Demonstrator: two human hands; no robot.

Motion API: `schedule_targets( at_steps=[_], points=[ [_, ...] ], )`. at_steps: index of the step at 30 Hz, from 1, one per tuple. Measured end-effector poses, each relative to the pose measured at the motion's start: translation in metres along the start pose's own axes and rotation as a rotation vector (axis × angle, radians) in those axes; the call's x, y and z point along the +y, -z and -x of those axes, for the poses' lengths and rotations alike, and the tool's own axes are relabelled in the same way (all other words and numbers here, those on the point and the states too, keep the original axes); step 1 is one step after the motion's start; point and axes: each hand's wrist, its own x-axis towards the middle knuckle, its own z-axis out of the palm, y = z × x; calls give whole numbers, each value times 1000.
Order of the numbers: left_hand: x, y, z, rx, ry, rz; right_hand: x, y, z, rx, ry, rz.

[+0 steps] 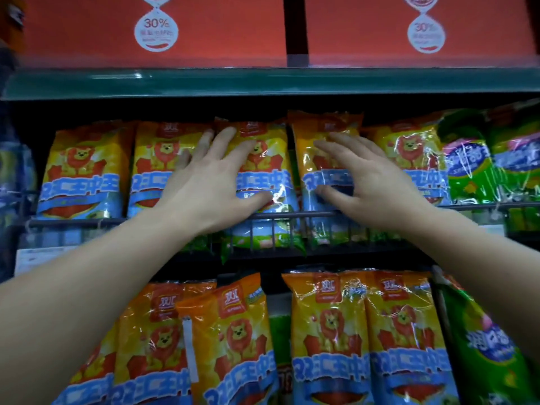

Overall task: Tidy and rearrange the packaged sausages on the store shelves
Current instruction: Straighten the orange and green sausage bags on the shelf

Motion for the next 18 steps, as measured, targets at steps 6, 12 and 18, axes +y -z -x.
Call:
schedule_targets(
  at_steps=[6,12,18],
  points=[
    [33,-10,-16,-54,-73,155,28,14,3,-134,-29,15],
    [44,-10,-23,-130,-1,70,24,21,-7,-269,-39,62],
    [49,-6,-27,-202,72,86,23,19,-12,-261,-52,155]
  ],
)
